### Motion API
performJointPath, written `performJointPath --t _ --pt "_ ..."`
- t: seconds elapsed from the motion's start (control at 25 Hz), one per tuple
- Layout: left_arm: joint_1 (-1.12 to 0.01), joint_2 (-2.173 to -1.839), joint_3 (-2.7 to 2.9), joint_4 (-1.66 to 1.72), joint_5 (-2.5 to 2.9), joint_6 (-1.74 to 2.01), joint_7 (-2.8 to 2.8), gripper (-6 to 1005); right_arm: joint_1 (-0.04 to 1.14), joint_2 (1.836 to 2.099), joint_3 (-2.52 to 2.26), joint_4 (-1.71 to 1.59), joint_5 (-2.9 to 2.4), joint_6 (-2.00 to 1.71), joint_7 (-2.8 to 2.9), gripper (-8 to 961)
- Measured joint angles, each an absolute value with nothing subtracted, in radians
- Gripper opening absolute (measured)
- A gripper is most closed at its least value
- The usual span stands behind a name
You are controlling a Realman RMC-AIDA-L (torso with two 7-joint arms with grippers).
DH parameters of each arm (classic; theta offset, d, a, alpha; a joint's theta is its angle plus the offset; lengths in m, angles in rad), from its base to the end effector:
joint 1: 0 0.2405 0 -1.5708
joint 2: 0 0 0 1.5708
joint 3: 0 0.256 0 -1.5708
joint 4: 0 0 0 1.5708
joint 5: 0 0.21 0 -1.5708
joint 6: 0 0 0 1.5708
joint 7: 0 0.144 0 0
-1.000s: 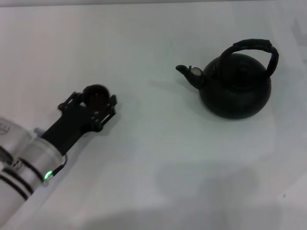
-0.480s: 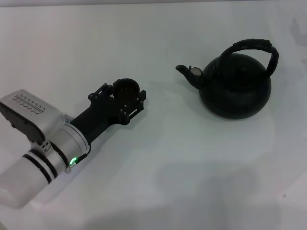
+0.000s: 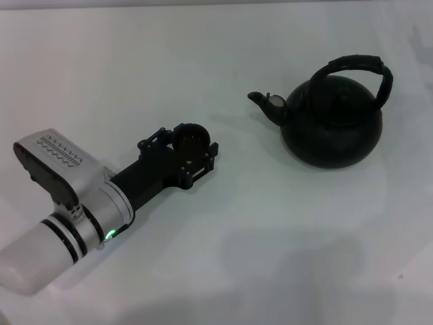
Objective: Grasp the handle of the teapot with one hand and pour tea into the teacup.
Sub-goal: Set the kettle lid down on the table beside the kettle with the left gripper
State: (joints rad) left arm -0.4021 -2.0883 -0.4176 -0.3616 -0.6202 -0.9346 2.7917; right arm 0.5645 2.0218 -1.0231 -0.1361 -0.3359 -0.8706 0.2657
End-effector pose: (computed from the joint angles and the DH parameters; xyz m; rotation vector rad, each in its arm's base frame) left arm -0.2767 0.2695 -0.1358 -2.2830 -0.6785 -0.6964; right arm 0.3523 0.3911 0.0439 -1.5287 0.6171 0.5137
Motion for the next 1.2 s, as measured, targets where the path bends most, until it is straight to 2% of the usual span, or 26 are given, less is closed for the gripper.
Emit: performJointPath --t 1.2 --pt "-0.404 -2.088 -0.416 -0.363 -0.592 -0.854 2.794 713 0.565 2.022 -1.023 -0.133 -0.335 -0.871 0.266 764"
